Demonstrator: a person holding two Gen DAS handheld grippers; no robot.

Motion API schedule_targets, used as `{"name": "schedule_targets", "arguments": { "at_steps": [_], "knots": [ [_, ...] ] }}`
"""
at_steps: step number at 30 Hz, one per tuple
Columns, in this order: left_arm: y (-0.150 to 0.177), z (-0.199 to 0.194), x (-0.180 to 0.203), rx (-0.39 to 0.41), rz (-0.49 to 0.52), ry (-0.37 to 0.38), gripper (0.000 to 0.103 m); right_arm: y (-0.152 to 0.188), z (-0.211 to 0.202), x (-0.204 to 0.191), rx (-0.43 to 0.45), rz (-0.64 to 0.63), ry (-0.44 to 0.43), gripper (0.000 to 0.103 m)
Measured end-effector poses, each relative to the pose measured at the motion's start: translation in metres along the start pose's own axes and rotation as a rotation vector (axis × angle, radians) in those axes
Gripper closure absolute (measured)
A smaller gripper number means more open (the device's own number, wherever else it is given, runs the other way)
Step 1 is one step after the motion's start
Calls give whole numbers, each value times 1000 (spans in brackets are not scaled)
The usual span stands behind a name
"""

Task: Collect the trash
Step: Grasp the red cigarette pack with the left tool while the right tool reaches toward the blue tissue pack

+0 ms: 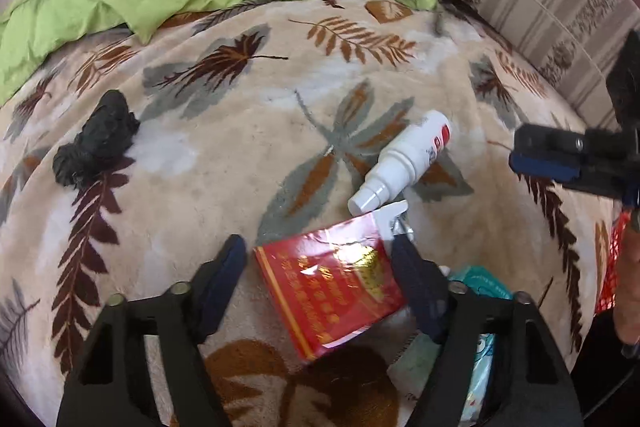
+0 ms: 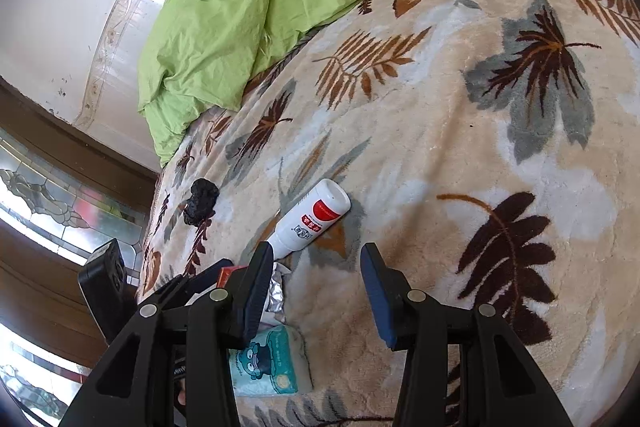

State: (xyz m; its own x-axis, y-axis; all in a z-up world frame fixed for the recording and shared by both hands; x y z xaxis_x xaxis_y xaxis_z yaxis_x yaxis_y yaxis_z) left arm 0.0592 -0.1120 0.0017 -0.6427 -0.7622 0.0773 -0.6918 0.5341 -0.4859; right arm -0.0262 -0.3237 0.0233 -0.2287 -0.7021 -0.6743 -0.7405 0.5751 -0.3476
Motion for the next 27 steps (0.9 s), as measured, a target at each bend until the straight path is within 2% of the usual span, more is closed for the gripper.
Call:
{"name": "schedule_targets", "arguments": {
  "at_steps": [3, 8, 10, 14, 15, 17, 20, 25, 27],
  "knots": [
    [1, -5, -8, 21, -34, -97, 36, 0, -2, -2, 5, 0, -6, 55],
    [11, -17, -41, 3, -185, -139, 36, 1, -2, -5, 7, -2, -8, 55],
    [18, -25, -53, 8, -246, -121, 37, 2, -1, -6, 1, -5, -15, 53],
    [37, -44, -77, 41, -405, -12, 33, 5, 6, -11, -28, -20, -26, 50],
    [38, -47, -80, 58, -415, -19, 28, 6, 9, -12, -39, -25, -26, 50],
    [35, -51, -80, 107, -406, -39, 27, 9, 14, -15, -53, -24, -25, 50],
    [27, -43, -74, 140, -370, -13, 27, 11, 18, -18, -62, -29, -26, 50],
    [24, -22, -63, 56, -298, -31, 27, 11, 14, -18, -47, -34, -7, 50],
    [26, -28, -58, 26, -266, 4, 27, 11, 13, -16, -46, -30, -5, 50]
  ]
}}
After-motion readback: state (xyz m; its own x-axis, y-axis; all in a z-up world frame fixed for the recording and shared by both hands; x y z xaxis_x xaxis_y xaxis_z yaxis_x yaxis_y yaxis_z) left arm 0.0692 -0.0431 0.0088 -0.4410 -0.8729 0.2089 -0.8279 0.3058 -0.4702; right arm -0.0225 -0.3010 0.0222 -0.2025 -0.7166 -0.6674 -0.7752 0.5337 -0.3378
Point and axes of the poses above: each gripper's, at about its wrist camera, not at the fingertips, and z roughly the way its jaws point, x to its right, y to its underside, the point moved 2 cm from there along z, roughly the way its jaws point, and after that the axes turned 4 degrees about -x, right-handed, at the moved point
